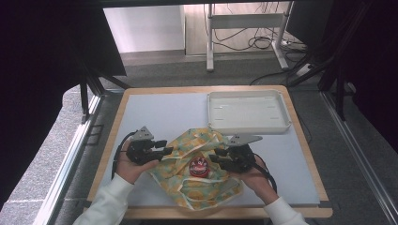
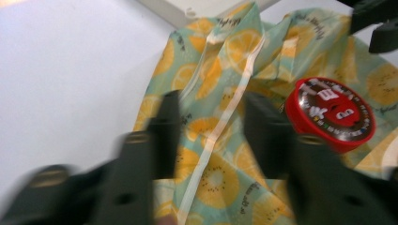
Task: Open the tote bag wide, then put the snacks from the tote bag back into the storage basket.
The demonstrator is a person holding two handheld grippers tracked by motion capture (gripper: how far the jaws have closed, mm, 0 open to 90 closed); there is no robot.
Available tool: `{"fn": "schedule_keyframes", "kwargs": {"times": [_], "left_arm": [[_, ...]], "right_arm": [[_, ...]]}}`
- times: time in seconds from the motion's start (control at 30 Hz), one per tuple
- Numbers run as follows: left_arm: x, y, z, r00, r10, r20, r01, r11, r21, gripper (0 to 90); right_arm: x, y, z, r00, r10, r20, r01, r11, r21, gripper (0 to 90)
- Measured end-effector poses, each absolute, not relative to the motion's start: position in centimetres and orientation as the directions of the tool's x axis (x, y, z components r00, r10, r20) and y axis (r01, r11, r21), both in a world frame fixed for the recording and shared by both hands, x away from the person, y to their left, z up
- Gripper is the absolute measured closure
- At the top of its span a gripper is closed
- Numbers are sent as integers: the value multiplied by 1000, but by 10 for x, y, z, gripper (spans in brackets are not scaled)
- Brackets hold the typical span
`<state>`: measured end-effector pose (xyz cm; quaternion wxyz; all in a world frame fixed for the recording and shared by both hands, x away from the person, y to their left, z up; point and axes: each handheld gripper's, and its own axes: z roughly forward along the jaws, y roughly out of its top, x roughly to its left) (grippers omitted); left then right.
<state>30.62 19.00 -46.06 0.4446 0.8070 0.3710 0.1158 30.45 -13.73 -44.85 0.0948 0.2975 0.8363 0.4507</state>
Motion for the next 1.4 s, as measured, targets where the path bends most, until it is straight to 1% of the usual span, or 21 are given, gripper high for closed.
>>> {"fn": "schedule_keyframes", "kwargs": {"times": [0.07, 0.13, 0.2, 0.27, 0.53, 0.73, 0.97, 1.2, 1.27, 1.4], "left_arm": [[306, 192, -456, 702, 697, -148, 491, -322, 810, 431], [306, 193, -454, 705, 693, -150, 488, -322, 811, 362], [306, 194, -453, 702, 696, -147, 488, -321, 812, 330], [308, 193, -453, 699, 699, -152, 495, -319, 808, 317], [310, 189, -455, 699, 699, -153, 508, -335, 793, 313], [313, 188, -455, 699, 697, -159, 513, -334, 791, 314], [313, 185, -456, 709, 687, -160, 511, -344, 788, 313], [315, 188, -456, 705, 690, -166, 515, -337, 788, 315], [315, 188, -457, 705, 689, -167, 517, -338, 786, 314], [315, 187, -458, 705, 689, -167, 518, -340, 785, 314]], "right_arm": [[304, -136, -446, -805, 584, 106, 411, 418, 810, 493], [305, -135, -443, -807, 581, 106, 409, 421, 809, 442], [306, -135, -441, -808, 579, 108, 413, 428, 804, 410], [307, -134, -438, -808, 580, 101, 413, 436, 799, 387], [309, -122, -434, -819, 568, 79, 404, 474, 782, 325], [306, -110, -436, -832, 553, 57, 399, 522, 754, 306], [304, -90, -448, -834, 551, 33, 411, 580, 703, 251], [307, -73, -462, -833, 553, 30, 435, 620, 653, 188], [307, -71, -464, -836, 547, 50, 443, 618, 649, 176], [305, -66, -466, -845, 533, 38, 434, 643, 631, 162]]}}
